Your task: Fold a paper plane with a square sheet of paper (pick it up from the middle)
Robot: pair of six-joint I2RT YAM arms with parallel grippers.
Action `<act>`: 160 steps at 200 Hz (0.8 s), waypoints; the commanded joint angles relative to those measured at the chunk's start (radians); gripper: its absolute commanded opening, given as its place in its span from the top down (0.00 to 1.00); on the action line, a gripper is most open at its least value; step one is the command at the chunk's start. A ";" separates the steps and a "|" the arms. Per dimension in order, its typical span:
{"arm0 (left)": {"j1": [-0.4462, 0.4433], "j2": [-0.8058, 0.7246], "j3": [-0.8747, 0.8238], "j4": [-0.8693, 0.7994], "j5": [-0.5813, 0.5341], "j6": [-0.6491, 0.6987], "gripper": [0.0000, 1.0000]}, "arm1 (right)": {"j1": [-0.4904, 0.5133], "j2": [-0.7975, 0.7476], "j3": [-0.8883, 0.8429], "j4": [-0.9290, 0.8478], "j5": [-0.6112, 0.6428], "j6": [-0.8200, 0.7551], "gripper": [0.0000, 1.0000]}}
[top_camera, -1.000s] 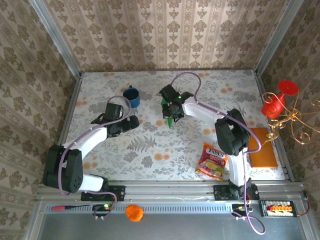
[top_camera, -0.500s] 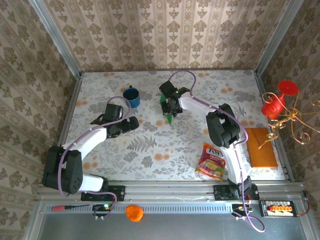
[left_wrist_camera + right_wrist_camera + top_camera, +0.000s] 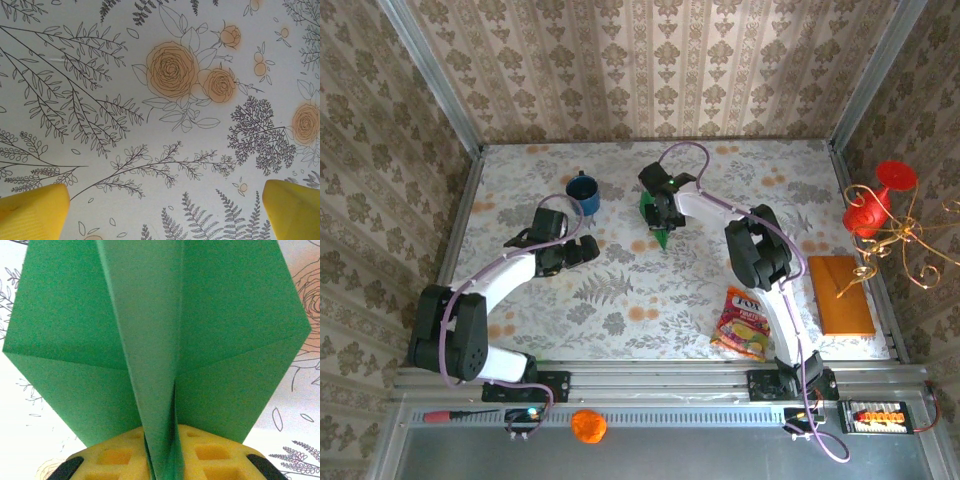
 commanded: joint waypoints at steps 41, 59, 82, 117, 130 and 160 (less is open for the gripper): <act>0.007 0.022 0.015 -0.012 0.024 0.023 0.00 | -0.006 0.059 0.060 -0.096 0.071 0.041 0.74; 0.007 0.024 0.013 -0.007 0.023 0.022 0.00 | -0.006 0.069 0.070 -0.105 0.079 0.048 0.73; 0.006 0.031 0.019 -0.010 0.028 0.022 0.00 | -0.006 0.070 0.064 -0.104 0.097 0.065 0.71; 0.005 0.033 0.021 -0.011 0.029 0.024 0.00 | -0.006 0.074 0.049 -0.096 0.121 0.114 0.66; 0.005 0.034 0.021 -0.012 0.029 0.024 0.00 | -0.006 0.073 0.042 -0.091 0.130 0.135 0.65; 0.005 0.038 0.020 -0.012 0.030 0.024 0.00 | -0.002 0.073 0.034 -0.080 0.156 0.176 0.64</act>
